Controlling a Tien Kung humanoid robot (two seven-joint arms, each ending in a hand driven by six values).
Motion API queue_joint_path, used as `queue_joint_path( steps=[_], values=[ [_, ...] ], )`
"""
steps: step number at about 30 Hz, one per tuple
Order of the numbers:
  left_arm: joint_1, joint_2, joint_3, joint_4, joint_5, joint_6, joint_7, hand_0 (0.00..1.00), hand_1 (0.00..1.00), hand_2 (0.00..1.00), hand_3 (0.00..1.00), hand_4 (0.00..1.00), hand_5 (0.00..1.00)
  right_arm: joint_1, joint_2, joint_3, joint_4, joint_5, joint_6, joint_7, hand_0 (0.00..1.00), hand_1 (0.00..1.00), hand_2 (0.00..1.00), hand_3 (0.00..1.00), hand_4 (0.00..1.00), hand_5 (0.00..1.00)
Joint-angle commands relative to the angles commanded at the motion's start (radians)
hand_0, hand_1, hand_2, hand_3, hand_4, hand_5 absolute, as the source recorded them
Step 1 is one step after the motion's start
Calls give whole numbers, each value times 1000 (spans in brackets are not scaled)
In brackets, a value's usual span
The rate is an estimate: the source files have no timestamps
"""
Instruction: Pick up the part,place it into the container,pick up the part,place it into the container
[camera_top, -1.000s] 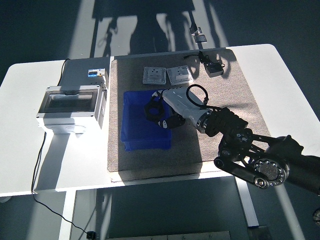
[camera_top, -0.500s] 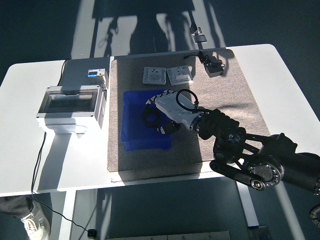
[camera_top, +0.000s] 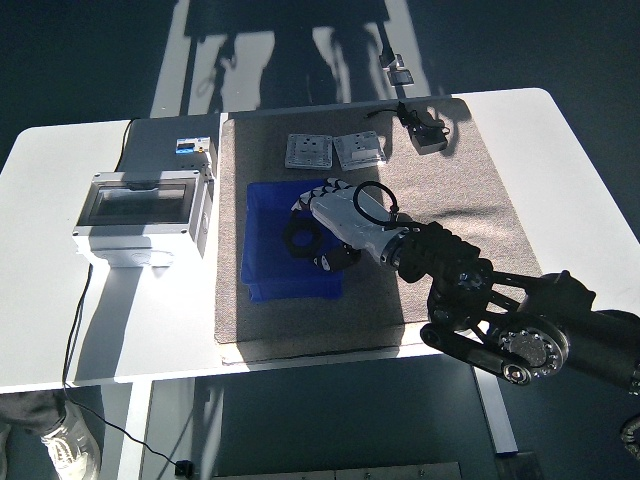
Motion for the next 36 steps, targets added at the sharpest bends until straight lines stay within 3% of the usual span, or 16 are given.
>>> queue_joint_path(
  steps=[6,7,12,13,14,19,21,24,25,30,31,36],
  values=[
    [0,1,1,0,2,-2,2,696,626,614,663,647,645,-5,-1,10,-4,-3,-6,-9,998,937,909,872,652,223],
    [0,2,1,0,3,-3,2,696,626,616,663,648,645,-5,-2,11,-4,-3,-6,-10,998,994,961,966,822,403],
    [-1,3,0,0,9,-6,4,696,626,616,663,648,645,-8,-3,16,-4,-5,3,-16,998,994,961,966,822,403],
    [-1,3,-1,0,9,-6,5,697,626,617,663,647,640,-8,-4,17,-3,-5,2,-16,998,998,997,998,882,443],
    [-2,3,-1,0,9,-6,5,697,626,617,663,647,640,-9,-4,19,-3,-4,-1,-15,998,998,997,998,882,443],
    [0,1,3,0,5,-6,4,697,627,617,663,647,640,-35,-16,73,9,10,-83,0,998,998,991,998,890,460],
    [1,-1,5,0,3,-6,3,697,627,617,663,647,640,-63,-34,116,30,7,-118,-19,998,998,991,998,890,460],
    [2,-3,5,0,6,-7,3,697,627,617,663,647,640,-114,-69,181,75,-17,-131,-68,998,998,991,998,890,460],
    [4,-4,7,0,3,-8,2,697,627,620,663,648,642,-136,-87,208,96,-32,-120,-90,998,862,922,992,876,452],
    [10,-6,15,0,-11,-8,0,697,627,620,663,648,642,-234,-144,332,175,-85,-23,-197,998,862,922,992,876,452],
    [10,-6,14,0,-9,-9,1,698,628,619,664,649,640,-247,-150,353,181,-88,0,-218,985,756,889,974,862,430],
    [8,-4,11,0,-1,-12,1,698,628,619,664,649,640,-270,-157,388,190,-84,101,-284,985,756,889,974,862,430]
  ],
)
